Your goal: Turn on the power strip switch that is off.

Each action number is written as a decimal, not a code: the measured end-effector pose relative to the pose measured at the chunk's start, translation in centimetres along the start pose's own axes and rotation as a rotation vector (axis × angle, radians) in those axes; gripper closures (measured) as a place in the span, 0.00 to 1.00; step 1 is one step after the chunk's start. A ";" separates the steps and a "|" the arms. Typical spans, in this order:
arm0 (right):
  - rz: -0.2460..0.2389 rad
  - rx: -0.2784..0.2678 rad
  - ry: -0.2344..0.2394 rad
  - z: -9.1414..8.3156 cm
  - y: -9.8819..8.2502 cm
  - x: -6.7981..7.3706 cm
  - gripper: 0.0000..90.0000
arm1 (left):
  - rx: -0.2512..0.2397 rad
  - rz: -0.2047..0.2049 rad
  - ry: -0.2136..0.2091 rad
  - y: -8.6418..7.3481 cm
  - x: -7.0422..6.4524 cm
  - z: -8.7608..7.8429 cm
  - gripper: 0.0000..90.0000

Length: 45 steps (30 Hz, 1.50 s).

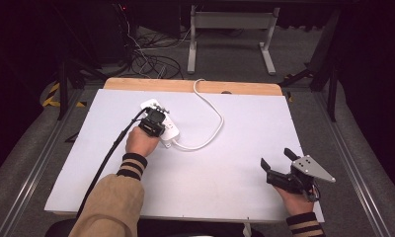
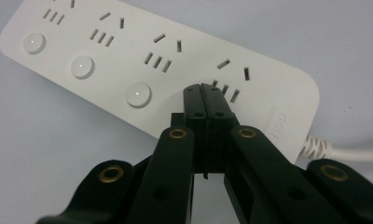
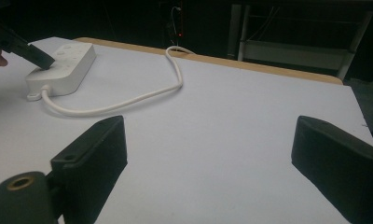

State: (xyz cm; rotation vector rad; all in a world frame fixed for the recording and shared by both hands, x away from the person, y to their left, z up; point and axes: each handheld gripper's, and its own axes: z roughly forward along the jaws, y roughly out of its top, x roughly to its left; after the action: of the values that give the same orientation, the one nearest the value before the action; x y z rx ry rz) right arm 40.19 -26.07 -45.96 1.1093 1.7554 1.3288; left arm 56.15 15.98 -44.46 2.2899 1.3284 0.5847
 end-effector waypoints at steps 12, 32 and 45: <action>-0.002 0.004 -0.007 0.1 0.0 0.0 0.12 | -0.017 0.012 -0.019 0.0 0.3 -0.1 1.00; -0.003 0.009 -0.013 0.1 -0.1 0.0 0.12 | -0.068 0.007 -0.047 -0.6 0.8 -0.1 1.00; -0.004 0.007 -0.016 0.1 -0.1 0.0 0.12 | -0.262 -0.027 -0.055 -1.4 2.1 -2.1 1.00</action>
State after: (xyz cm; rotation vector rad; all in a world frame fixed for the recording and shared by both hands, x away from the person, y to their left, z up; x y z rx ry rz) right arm 40.25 -26.07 -46.05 1.1168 1.7503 1.3089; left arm 54.96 18.80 -43.20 2.0587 1.1788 0.6417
